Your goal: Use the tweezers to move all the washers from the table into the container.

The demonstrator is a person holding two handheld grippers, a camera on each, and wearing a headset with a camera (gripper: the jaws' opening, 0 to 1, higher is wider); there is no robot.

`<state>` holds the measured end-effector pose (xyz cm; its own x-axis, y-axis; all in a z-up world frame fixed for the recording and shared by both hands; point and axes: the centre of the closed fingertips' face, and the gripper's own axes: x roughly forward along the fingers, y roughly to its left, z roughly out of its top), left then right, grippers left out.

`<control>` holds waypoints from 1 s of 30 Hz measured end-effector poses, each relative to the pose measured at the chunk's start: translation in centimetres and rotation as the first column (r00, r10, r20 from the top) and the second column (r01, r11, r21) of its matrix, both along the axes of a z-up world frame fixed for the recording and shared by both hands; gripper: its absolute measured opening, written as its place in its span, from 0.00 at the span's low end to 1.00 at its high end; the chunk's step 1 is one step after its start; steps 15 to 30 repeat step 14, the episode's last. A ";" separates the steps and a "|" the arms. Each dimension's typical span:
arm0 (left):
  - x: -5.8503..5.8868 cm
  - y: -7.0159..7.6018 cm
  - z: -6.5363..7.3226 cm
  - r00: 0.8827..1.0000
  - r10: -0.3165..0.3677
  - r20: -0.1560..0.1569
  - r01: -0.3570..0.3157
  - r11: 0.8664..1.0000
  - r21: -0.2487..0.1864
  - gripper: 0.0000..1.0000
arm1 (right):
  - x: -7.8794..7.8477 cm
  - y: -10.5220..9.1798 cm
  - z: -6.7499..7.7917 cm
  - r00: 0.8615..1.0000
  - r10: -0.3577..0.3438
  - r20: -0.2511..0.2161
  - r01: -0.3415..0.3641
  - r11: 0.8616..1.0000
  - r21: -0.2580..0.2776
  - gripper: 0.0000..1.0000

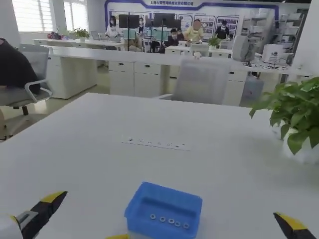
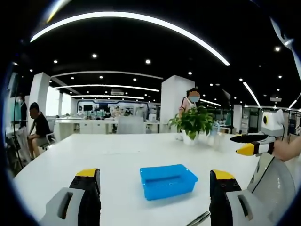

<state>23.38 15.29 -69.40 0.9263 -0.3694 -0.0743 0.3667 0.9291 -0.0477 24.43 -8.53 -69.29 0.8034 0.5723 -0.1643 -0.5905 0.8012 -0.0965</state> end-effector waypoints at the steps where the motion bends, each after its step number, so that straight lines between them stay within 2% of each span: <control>1: 0.0 0.1 0.1 1.000 0.005 0.003 -0.005 1.000 -0.009 0.99 | 0.0 0.1 0.0 1.000 0.003 0.000 -0.003 1.000 -0.004 0.67; 2: 0.0 0.3 0.2 1.000 0.014 0.010 -0.014 1.000 -0.019 0.99 | -0.1 0.1 -0.1 1.000 0.010 0.000 -0.010 1.000 -0.012 0.67; 7: 0.2 0.5 -0.4 0.999 0.025 -0.020 -0.026 0.999 -0.022 0.99 | -0.7 0.6 0.2 0.999 0.044 0.018 -0.044 0.999 -0.006 0.66; 10: 0.1 0.0 -0.5 1.000 0.009 -0.022 -0.010 1.000 -0.011 0.99 | -0.9 0.8 -0.1 0.997 0.076 -0.004 -0.076 0.997 0.005 0.65; 12: 0.0 -0.3 -0.2 1.000 -0.001 -0.012 0.000 1.000 -0.019 0.99 | -1.1 0.8 -0.3 0.997 0.082 -0.011 -0.083 0.997 -0.008 0.64; 14: 0.0 -0.2 -0.2 1.000 0.005 -0.013 -0.006 1.000 -0.025 0.99 | -1.1 0.8 -0.4 0.996 0.086 -0.010 -0.086 0.996 -0.023 0.63; 30: 0.0 -0.2 -0.2 1.000 0.005 -0.013 -0.006 1.000 -0.025 0.99 | -1.1 0.8 -0.4 0.996 0.086 -0.010 -0.086 0.996 -0.023 0.63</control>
